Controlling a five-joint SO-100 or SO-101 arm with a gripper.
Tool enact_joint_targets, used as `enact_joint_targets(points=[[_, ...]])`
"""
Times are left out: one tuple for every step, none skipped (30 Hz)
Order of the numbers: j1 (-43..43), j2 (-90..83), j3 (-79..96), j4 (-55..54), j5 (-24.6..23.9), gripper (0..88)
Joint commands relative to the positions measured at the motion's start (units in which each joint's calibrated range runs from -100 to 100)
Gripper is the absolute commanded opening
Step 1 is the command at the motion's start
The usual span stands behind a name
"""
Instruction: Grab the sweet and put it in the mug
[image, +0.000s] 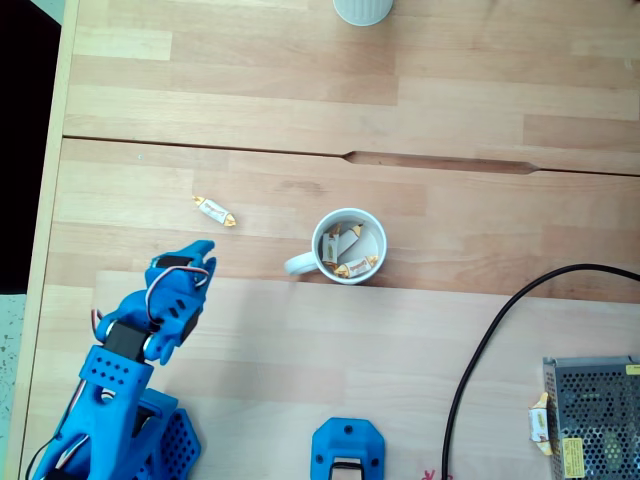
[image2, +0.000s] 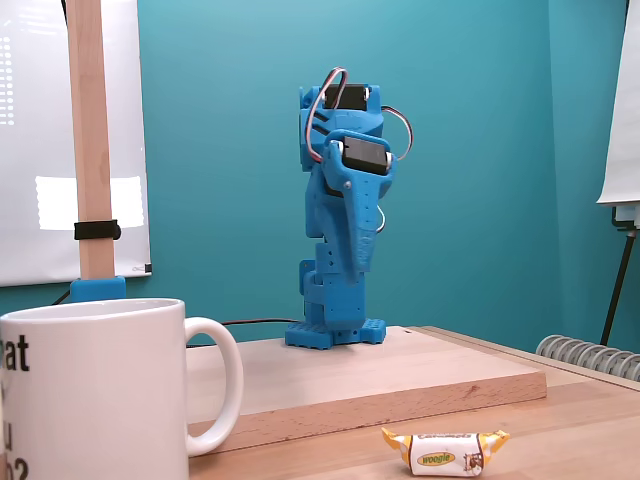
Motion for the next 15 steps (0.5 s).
enact_joint_targets(points=[[-0.75, 0.08, -2.61, -1.65, 0.0, 9.3], [-0.75, 0.08, -2.7, -1.65, 0.0, 9.3], [-0.89, 0.08, -2.87, -1.73, 0.0, 9.3], [-0.89, 0.08, -2.87, -1.73, 0.0, 9.3], [-0.89, 0.16, -2.96, -1.81, 0.0, 9.4], [-0.82, 0.34, -2.96, -1.81, 0.0, 9.5], [-0.82, 1.02, -3.14, -1.81, 0.0, 9.5], [-0.75, 2.31, -3.68, -1.81, 0.0, 9.5], [-0.67, 3.86, -4.12, -1.81, 0.0, 9.6], [-0.67, 5.76, -5.01, -1.81, 0.0, 9.4], [-0.6, 7.82, -6.17, -1.81, 0.0, 9.4], [-0.6, 9.89, -7.6, -1.81, 0.0, 9.4], [-0.6, 11.87, -9.47, -1.81, 0.0, 9.4], [-0.53, 13.5, -11.62, -1.81, -0.05, 9.4], [-0.46, 14.79, -13.58, -1.65, -0.05, 9.4]])
